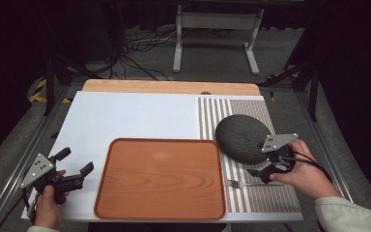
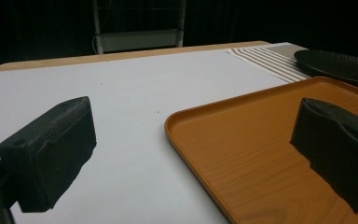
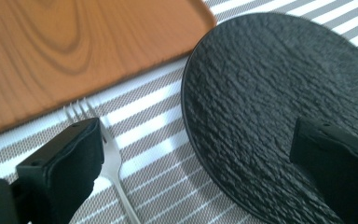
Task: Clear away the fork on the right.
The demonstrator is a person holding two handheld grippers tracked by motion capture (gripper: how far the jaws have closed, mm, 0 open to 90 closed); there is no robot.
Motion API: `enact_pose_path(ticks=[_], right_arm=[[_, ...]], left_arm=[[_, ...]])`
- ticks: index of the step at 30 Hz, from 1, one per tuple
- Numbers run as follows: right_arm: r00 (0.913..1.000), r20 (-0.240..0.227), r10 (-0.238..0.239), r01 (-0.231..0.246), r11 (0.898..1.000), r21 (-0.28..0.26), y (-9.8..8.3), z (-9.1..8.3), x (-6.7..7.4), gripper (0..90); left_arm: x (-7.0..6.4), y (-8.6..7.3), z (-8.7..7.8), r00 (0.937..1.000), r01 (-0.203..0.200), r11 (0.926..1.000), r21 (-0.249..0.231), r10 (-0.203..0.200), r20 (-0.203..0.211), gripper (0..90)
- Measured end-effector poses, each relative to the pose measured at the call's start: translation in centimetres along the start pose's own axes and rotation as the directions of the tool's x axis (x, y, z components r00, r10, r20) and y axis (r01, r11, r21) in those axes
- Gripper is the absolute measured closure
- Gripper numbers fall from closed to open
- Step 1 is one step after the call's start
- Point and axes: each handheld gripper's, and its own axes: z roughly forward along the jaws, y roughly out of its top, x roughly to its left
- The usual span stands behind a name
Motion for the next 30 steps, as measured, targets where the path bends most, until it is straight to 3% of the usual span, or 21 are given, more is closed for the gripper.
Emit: enact_pose_path(ticks=[12,22,30], right_arm=[[0.9972,-0.044,-0.060,0.065,0.990,0.126,0.8,0.3,0.2,4.7],[0.9911,-0.089,-0.099,0.116,0.968,0.221,1.1,0.9,0.4,5.3],[0.9868,-0.114,-0.115,0.141,0.956,0.258,1.0,1.5,0.7,5.8]], left_arm=[[0.0,0.0,0.0,1.0000,0.000,1.0000,-0.004,0.000,0.000,0.7],[0.0,0.0,-0.1,1.0000,0.000,1.0000,-0.001,0.000,0.000,0.7],[0.0,0.1,-0.1,1.0000,0.000,1.0000,-0.004,0.000,-0.001,0.7]])
